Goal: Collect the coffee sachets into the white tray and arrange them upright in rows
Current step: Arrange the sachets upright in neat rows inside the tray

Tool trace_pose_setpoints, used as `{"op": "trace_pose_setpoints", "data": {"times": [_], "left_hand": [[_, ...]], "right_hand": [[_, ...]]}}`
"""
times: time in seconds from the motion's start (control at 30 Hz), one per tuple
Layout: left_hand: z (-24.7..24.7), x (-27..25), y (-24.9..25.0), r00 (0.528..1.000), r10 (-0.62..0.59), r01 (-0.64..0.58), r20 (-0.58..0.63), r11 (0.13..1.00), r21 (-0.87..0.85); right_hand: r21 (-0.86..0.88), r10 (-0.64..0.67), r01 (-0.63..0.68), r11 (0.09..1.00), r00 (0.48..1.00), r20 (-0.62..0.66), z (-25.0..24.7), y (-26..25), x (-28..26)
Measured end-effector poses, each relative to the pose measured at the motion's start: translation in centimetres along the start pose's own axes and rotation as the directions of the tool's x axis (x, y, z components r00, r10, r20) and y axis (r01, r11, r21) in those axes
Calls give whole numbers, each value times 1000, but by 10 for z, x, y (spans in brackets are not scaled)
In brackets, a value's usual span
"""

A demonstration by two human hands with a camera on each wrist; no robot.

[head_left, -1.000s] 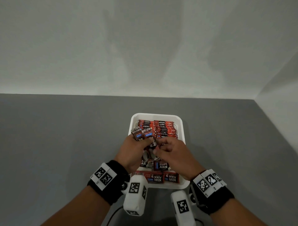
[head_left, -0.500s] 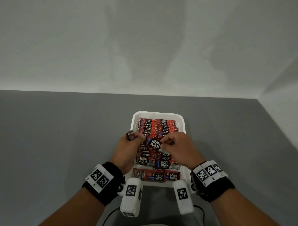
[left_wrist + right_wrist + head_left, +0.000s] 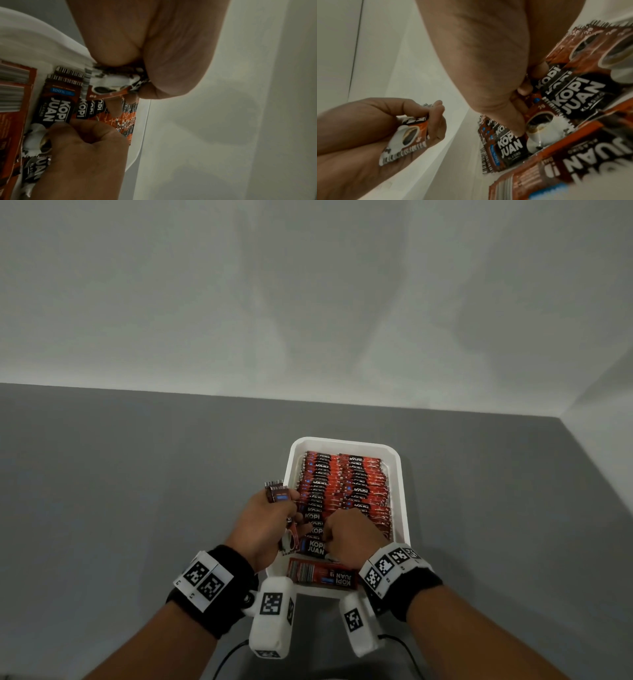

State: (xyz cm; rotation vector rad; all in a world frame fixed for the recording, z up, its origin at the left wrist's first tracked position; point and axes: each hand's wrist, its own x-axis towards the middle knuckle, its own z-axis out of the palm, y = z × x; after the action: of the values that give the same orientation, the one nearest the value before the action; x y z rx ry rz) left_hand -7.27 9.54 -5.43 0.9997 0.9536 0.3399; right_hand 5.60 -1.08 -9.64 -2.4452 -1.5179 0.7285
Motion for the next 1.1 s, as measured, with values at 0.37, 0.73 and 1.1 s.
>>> {"op": "trace_pose_setpoints", "data": {"times": [0.37,0.73,1.1], "left_hand": [[5,-1,-5,994,100,-104,34,986,132],[22,-5,6,986,131,-130,104,991,-16],[18,-2,1,978,178,-192,105,971,141]], "right_hand": [[271,68,-35,962,991,-113,-18,4,-13],[820,200,48,570,960,-195,-52,8,-44],[786,203,43,617,956,-212,-55,26,-54]]}}
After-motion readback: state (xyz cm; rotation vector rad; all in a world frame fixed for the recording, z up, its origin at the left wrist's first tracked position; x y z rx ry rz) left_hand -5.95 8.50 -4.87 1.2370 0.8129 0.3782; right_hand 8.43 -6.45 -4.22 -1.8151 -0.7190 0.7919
